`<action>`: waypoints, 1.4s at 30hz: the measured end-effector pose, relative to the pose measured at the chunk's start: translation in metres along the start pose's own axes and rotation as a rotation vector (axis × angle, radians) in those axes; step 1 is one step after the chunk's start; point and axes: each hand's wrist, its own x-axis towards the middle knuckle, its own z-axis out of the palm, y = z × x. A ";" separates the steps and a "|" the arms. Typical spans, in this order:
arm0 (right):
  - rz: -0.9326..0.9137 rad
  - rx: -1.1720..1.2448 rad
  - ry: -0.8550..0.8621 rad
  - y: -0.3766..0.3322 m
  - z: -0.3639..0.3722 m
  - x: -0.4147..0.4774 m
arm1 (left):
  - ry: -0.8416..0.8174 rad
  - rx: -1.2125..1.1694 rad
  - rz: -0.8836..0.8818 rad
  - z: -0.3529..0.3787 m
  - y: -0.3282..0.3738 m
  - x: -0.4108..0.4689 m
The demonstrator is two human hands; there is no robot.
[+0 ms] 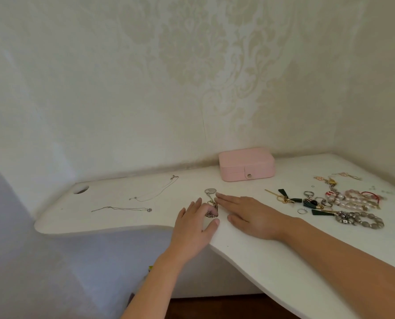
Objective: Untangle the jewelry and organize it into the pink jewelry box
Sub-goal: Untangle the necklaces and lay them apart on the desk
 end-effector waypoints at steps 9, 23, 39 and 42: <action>0.181 -0.004 0.007 0.002 -0.020 -0.012 | 0.020 -0.162 -0.244 -0.011 0.003 0.008; 0.496 -0.170 -0.062 0.007 -0.068 -0.037 | 0.095 0.061 -0.336 0.000 -0.006 0.060; 0.489 0.219 0.139 -0.018 -0.011 0.017 | 0.119 -0.001 -0.240 0.009 -0.010 0.066; 0.519 0.219 0.172 -0.014 -0.013 0.013 | 0.097 0.058 -0.226 0.010 -0.009 0.069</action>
